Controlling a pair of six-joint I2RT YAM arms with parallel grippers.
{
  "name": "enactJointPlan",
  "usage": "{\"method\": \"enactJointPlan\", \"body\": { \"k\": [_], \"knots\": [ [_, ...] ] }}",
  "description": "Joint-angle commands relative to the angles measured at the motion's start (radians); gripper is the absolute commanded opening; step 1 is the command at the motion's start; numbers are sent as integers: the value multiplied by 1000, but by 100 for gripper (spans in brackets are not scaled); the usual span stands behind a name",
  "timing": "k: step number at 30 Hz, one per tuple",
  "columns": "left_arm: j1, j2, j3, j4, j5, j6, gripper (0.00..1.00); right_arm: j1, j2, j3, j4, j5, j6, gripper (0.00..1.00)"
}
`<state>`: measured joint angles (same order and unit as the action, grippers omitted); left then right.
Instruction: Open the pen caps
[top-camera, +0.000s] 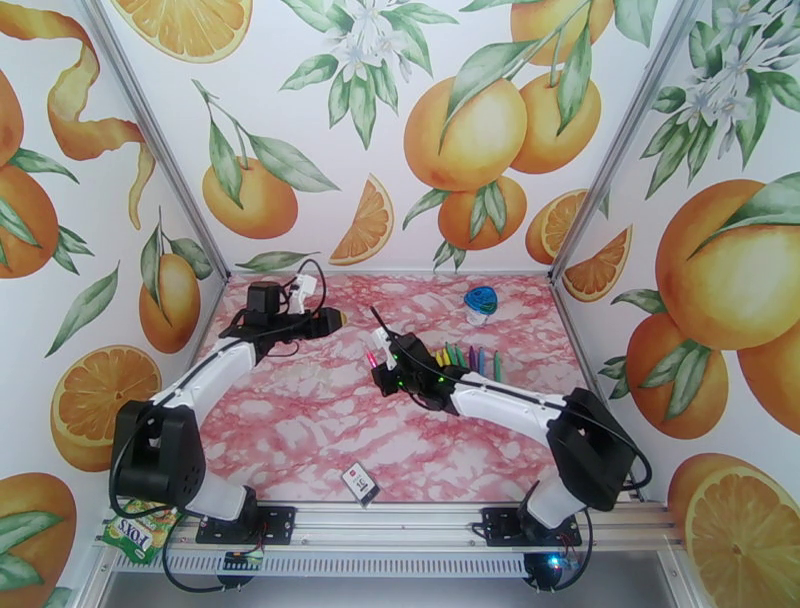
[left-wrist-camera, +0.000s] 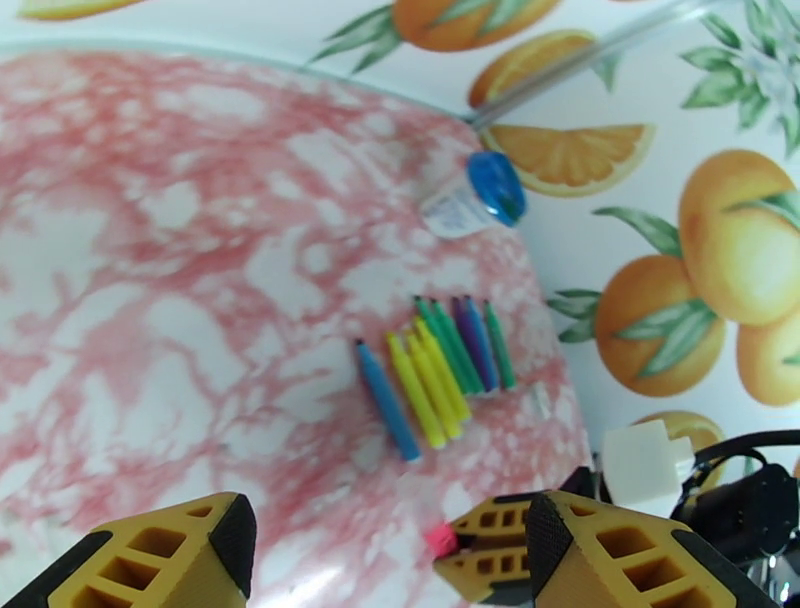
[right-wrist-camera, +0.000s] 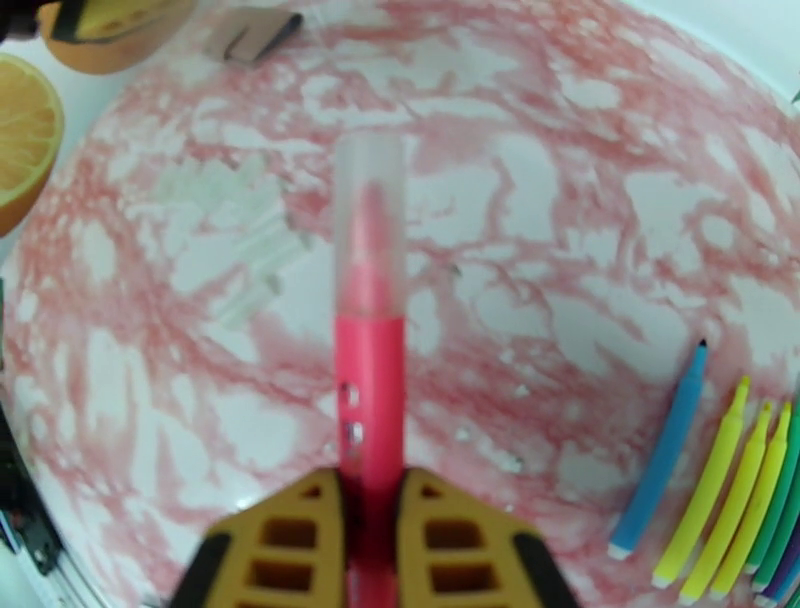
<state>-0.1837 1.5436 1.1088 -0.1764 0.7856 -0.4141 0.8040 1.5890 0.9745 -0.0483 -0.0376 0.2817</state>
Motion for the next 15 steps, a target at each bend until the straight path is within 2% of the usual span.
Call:
{"method": "enactJointPlan", "body": {
  "k": [1,15],
  "knots": [
    [-35,41,50,47,53,1,71,0,-50,-26,77,-20,-13,5],
    [-120,112,128,-14,61,47,58,0,-81,-7,113,16,-10,5]
  ]
}}
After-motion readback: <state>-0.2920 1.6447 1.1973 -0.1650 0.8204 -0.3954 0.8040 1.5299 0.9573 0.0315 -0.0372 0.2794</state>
